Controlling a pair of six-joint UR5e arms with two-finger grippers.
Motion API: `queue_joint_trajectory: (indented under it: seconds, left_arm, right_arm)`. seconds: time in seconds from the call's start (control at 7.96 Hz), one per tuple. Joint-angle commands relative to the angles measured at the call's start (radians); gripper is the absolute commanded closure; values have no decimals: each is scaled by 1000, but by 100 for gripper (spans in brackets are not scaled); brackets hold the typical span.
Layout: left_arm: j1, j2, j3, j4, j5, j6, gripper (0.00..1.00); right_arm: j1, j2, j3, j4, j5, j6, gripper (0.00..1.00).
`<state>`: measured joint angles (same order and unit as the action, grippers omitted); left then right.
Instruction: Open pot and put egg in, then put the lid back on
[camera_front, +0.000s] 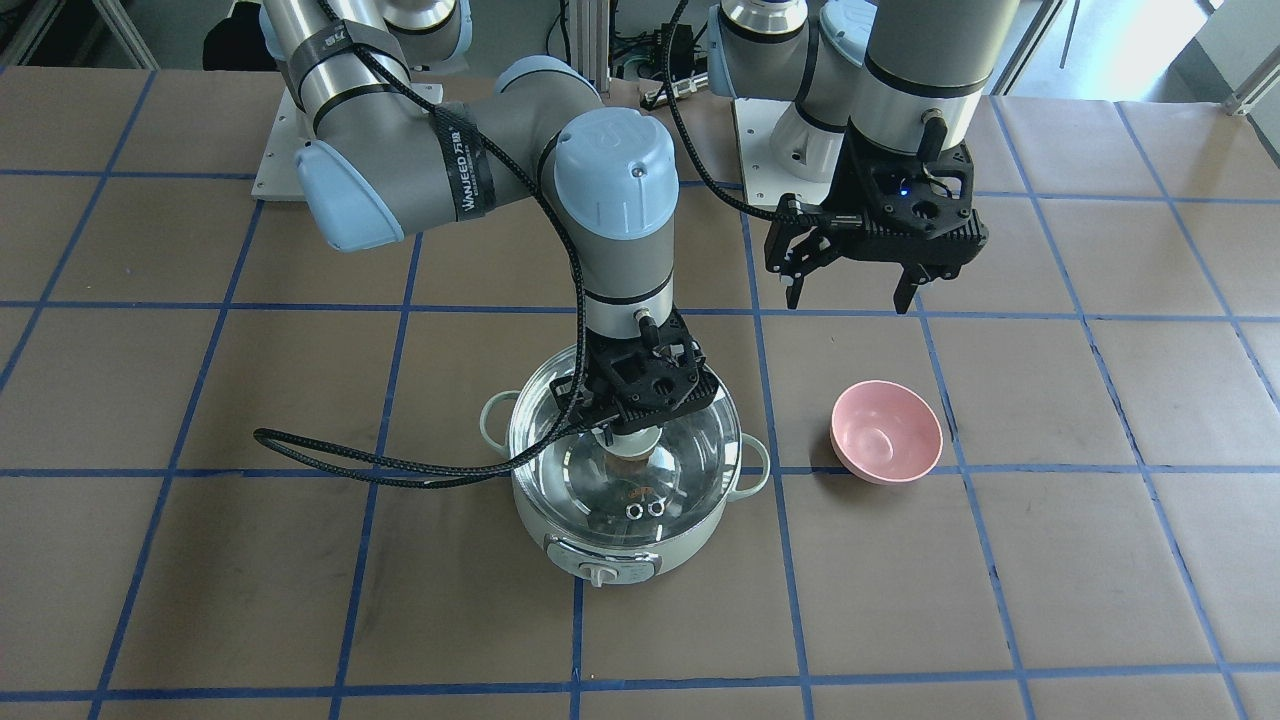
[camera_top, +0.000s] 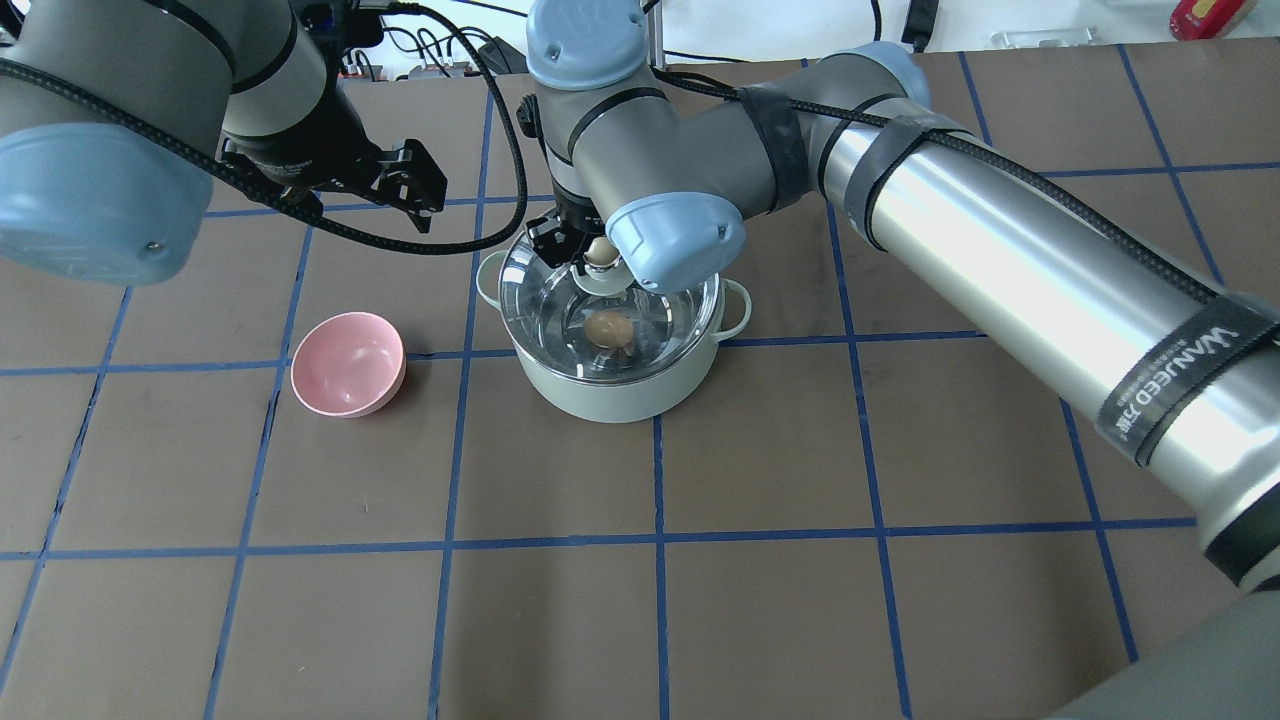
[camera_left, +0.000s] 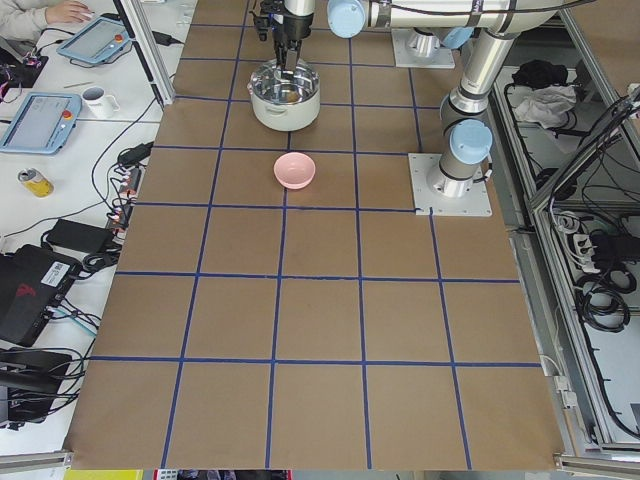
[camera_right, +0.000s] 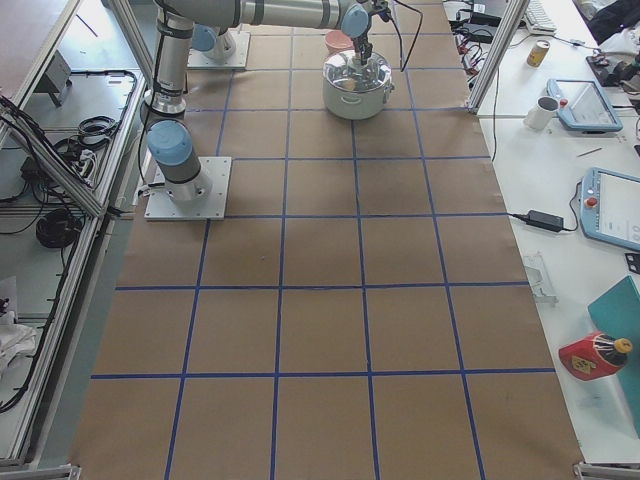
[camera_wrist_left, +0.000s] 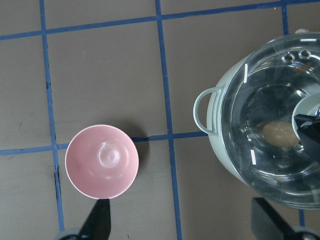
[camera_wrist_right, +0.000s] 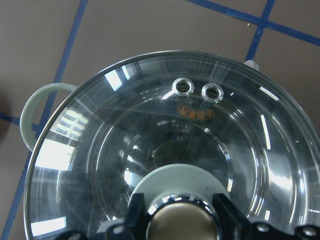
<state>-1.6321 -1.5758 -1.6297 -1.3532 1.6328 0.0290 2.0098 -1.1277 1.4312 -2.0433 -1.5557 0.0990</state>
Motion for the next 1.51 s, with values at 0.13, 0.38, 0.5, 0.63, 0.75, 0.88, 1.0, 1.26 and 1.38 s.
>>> queue_joint_trajectory:
  seconds: [0.13,0.38,0.5,0.63,0.75,0.88,1.0,1.26,1.38]
  left_arm:
    - [1,0,1,-4,-1,0,0]
    - [0,0,1,-4,-2,0,0]
    - [0,0,1,-4,-4,0,0]
    - [0,0,1,-6,-5,0,0]
    - [0,0,1,-6,-5,-1,0]
    - [0,0,1,-6,-5,-1,0]
    - [0,0,1,-6,-5,-1,0]
    - [0,-1,-1,-6,-7,-1,0]
    - [0,-1,-1,-7,-7,-3,0]
  right_arm:
    - [-11,-50,0,12,-1,-2,0]
    - [-63,-105,0,133,-10,-4,0]
    - [-127,-166,0,231,-9,-4,0]
    - [-210,-220,0,323,-4,-4,0]
    - [-291,-274,0,406,-9,-4,0]
    - [-352,-308,0,464,0,-4,0]
    - [-385,-334,0,486,-9,-4,0]
    - [-399,-360,0,489,-7,-5,0]
    - [-399,-360,0,489,-10,-5,0]
